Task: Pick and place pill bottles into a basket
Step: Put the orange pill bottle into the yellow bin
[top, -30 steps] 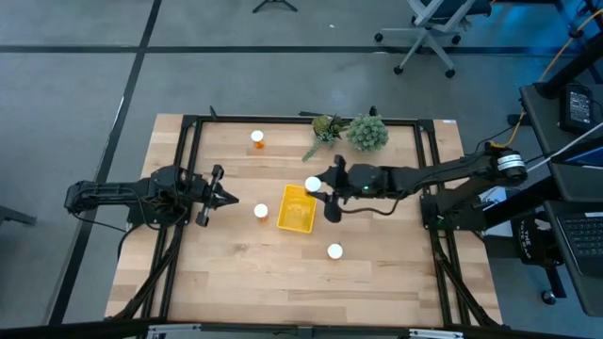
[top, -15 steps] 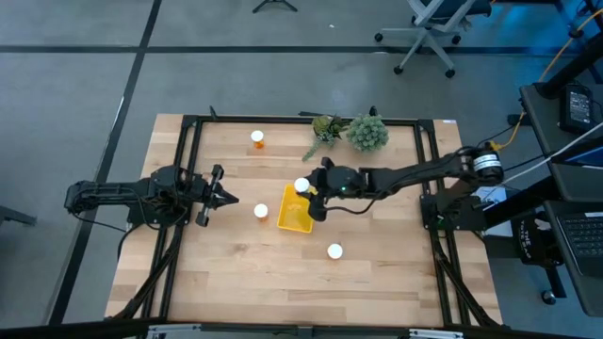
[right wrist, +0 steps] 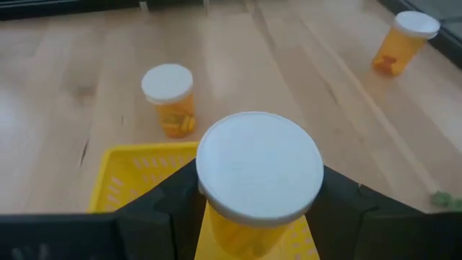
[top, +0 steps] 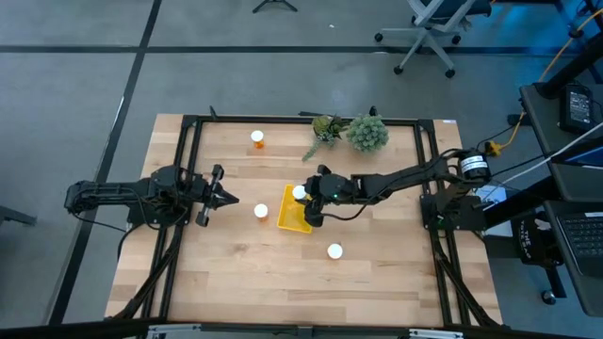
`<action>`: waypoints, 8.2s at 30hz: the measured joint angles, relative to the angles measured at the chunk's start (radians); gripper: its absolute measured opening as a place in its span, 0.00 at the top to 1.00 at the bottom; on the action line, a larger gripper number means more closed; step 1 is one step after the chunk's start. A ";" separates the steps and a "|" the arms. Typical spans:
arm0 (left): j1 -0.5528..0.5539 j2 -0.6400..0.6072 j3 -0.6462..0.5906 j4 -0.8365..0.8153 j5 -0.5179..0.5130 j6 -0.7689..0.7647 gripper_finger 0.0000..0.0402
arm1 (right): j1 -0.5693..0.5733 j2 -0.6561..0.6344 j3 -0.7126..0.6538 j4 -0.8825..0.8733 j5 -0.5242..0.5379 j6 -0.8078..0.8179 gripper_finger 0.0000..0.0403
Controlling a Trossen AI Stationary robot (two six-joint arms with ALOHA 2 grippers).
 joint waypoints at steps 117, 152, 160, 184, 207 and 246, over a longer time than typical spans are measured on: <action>0.000 0.000 0.000 0.001 -0.052 -0.024 0.96 | -0.036 0.061 -0.264 0.382 -0.079 -0.083 0.31; 0.000 0.000 0.000 0.001 -0.052 -0.002 0.96 | -0.036 -0.352 -0.263 0.129 -0.064 -0.165 0.40; 0.000 0.000 0.000 0.000 -0.052 0.017 0.99 | 0.016 -0.485 -0.263 -0.042 -0.062 -0.132 0.59; 0.000 0.002 0.000 -0.058 -0.051 0.010 0.98 | 0.206 -0.547 -0.537 0.221 0.010 -0.054 0.99; 0.000 0.002 0.000 -0.029 -0.061 0.090 0.99 | 0.351 -0.546 -0.344 -0.207 0.104 0.110 0.99; -0.001 0.004 0.000 -0.066 0.130 -0.062 0.98 | 0.907 -0.085 -0.032 -0.625 0.585 1.033 1.00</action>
